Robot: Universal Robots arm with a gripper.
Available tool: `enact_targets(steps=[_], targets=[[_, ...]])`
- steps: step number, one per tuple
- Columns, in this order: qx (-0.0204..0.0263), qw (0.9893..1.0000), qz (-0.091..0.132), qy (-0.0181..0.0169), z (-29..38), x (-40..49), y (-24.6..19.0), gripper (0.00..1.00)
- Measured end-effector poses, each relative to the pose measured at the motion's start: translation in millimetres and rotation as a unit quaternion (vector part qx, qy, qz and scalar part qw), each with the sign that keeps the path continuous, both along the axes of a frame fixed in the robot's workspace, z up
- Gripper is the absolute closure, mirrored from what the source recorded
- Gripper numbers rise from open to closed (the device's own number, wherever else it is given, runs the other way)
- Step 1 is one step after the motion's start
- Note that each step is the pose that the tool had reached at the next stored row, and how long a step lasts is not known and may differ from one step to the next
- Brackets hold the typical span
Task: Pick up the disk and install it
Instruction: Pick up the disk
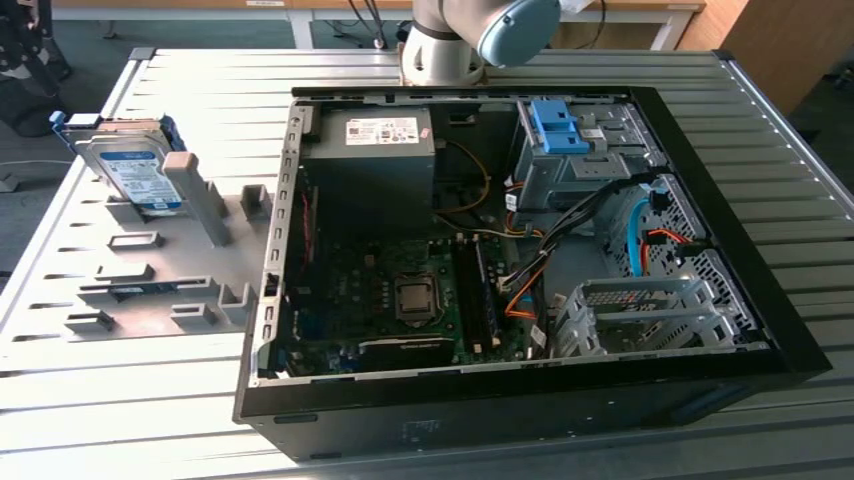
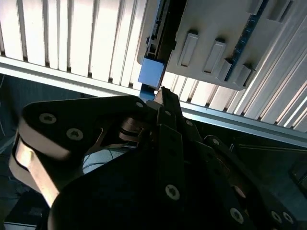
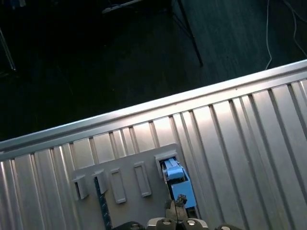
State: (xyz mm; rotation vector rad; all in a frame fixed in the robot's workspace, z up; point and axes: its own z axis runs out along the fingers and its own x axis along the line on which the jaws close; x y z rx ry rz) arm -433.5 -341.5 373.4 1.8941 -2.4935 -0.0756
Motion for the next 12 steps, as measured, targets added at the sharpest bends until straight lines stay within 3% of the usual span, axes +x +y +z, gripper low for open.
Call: enact_targets(steps=[3, 6, 9, 12], targets=[[0.0, 0.9996, 0.028, 0.0, -0.2, 0.0, 0.0, 0.89], [0.0, 0.9985, 0.055, 0.0, -0.3, 0.0, 0.0, 0.89], [0.0, 0.9967, 0.082, 0.0, -0.4, 0.0, 0.0, 0.89], [0.0, 0.994, 0.109, 0.0, -0.5, 0.0, 0.0, 0.89]])
